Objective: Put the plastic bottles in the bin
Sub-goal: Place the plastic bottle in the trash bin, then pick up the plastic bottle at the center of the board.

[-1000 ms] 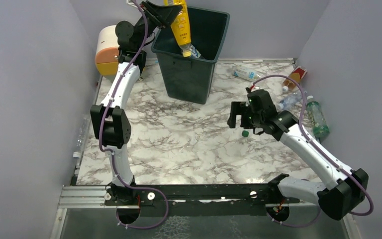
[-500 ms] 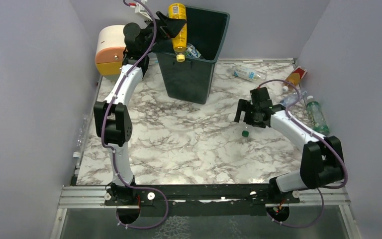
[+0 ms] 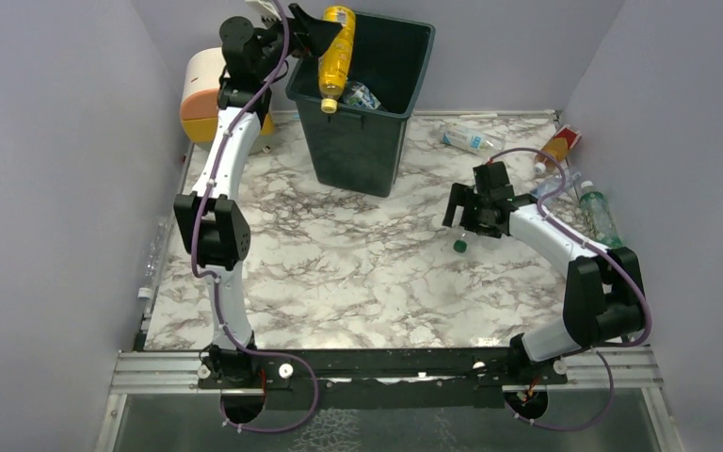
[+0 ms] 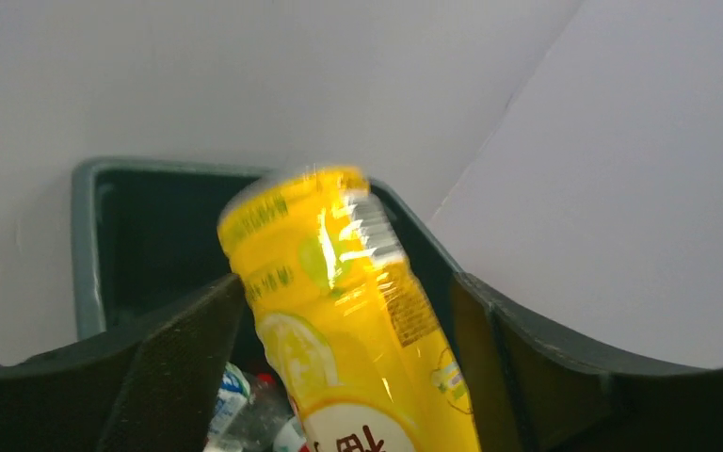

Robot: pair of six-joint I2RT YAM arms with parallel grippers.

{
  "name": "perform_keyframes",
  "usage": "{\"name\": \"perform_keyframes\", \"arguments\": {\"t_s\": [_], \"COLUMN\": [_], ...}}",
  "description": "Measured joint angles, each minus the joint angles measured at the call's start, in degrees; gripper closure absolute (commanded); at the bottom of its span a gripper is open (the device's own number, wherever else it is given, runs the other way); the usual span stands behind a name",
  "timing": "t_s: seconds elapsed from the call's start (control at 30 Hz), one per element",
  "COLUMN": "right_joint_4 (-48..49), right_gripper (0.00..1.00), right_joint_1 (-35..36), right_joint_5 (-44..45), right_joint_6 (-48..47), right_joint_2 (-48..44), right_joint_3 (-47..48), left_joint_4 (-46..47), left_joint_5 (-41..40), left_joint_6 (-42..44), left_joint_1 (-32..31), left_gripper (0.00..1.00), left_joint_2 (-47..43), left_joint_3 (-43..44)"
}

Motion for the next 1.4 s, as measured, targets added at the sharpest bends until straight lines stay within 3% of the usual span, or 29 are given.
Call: {"name": "perform_keyframes", "arguments": {"t_s": [0.1, 0.23, 0.53, 0.63, 0.87, 1.0, 1.2, 1.4], "right_joint_4": [0.0, 0.2, 0.8, 1.1, 1.7, 2.0, 3.8, 4.6], "right_gripper": [0.01, 0.01, 0.01, 0.01, 0.00, 0.01, 0.01, 0.02], "right_joint_1": [0.0, 0.0, 0.0, 0.0, 0.0, 0.0, 0.0, 0.0], "right_joint_5": [-0.3, -1.1, -2.4, -2.5, -2.4, -2.4, -2.4, -2.4], "right_joint_6": [0.0, 0.0, 0.0, -0.1, -0.1, -0.1, -0.2, -0.2], "right_joint_2": [0.1, 0.1, 0.1, 0.1, 0.1, 0.2, 1.9, 4.5], "right_joint_3": [0.0, -0.2, -0.5, -0.5, -1.1, -1.6, -2.4, -3.1], "left_joint_4": [-1.6, 3.4, 9.7, 10.9, 10.8, 11.4, 12.2, 5.8], "left_joint_5": [0.8, 3.9, 6.2, 7.1, 9.2, 10.3, 10.6, 10.0], "left_joint_6": [-0.8, -8.9, -20.1, -20.5, -18.5, -16.9, -13.9, -9.8], "left_joint_1": [0.6, 1.7, 2.2, 2.2, 2.2, 2.4, 2.8, 2.8], "left_gripper": [0.34, 0.40, 0.27, 0.22, 0.11, 0.02, 0.01, 0.01], "left_joint_2": [3.7, 5.1, 7.6, 5.2, -9.2, -24.5, -42.8, -50.0], "left_joint_3": [8.0, 7.9, 8.8, 4.3, -13.6, -25.5, -38.0, -47.8]}}
